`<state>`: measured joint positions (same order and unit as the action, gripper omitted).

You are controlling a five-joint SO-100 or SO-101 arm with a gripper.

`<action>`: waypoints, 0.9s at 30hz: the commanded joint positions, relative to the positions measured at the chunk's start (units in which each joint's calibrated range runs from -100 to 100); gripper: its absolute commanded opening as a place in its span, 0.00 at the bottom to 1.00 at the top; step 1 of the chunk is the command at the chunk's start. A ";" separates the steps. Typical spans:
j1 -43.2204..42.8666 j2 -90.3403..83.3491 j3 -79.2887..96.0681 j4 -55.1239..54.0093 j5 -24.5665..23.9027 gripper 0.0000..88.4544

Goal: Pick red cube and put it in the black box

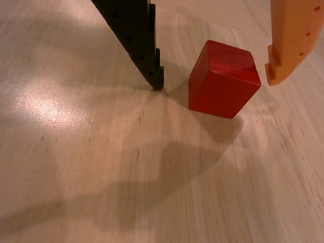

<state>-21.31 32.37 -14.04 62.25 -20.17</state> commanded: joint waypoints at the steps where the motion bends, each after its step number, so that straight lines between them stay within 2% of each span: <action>1: -0.16 -0.87 -3.33 -0.17 -0.23 0.36; 4: -0.16 -1.12 -3.33 -0.17 -0.23 0.34; 9: -0.01 -1.29 -3.33 -0.75 -0.23 0.16; 12: 0.07 -1.46 -3.33 -0.75 -0.23 0.09; 20: 0.15 -2.96 -2.43 1.05 -2.36 0.06; 22: -0.16 -6.05 -2.07 3.76 -1.93 0.01; 27: -1.08 -19.08 2.91 9.08 -1.45 0.01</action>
<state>-21.69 24.33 -12.69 69.16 -21.96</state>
